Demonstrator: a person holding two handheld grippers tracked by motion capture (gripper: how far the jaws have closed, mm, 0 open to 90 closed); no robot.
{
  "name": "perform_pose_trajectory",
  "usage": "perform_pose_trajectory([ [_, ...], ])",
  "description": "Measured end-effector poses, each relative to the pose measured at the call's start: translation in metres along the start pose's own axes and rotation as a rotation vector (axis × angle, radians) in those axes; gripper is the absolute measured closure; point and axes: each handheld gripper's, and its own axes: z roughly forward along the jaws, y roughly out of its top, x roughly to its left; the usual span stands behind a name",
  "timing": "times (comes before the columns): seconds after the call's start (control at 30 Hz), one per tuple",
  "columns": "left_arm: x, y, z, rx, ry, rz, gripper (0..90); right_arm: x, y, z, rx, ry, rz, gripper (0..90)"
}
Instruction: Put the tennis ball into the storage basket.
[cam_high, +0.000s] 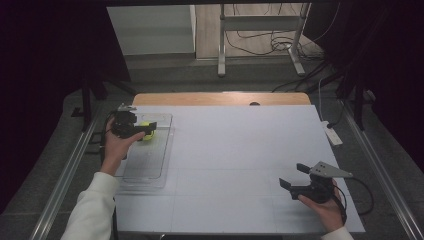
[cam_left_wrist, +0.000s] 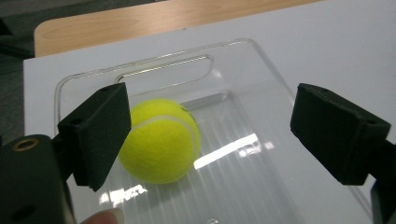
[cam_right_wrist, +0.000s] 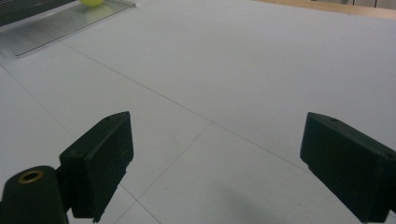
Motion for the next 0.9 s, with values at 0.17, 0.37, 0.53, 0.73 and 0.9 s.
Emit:
perform_pose_trajectory([
  [0.17,-0.008,-0.009,-0.014,-0.055,-0.084,0.003,14.3,0.000,0.000,0.000,-0.002,-0.001,0.001,9.9],
  [0.37,-0.020,-0.018,-0.023,-0.086,-0.147,0.029,14.0,-0.001,0.000,-0.001,-0.005,-0.004,0.002,9.9],
  [0.53,-0.031,-0.024,-0.030,-0.110,-0.202,0.049,13.4,0.000,0.000,-0.001,-0.004,-0.004,0.003,9.9],
  [0.73,-0.046,-0.033,-0.035,-0.118,-0.250,0.073,11.8,-0.001,0.000,-0.003,-0.009,-0.002,0.004,9.9],
  [0.9,-0.056,-0.042,-0.041,-0.135,-0.278,0.092,11.3,-0.002,0.000,-0.004,-0.014,-0.002,0.008,9.9],
])
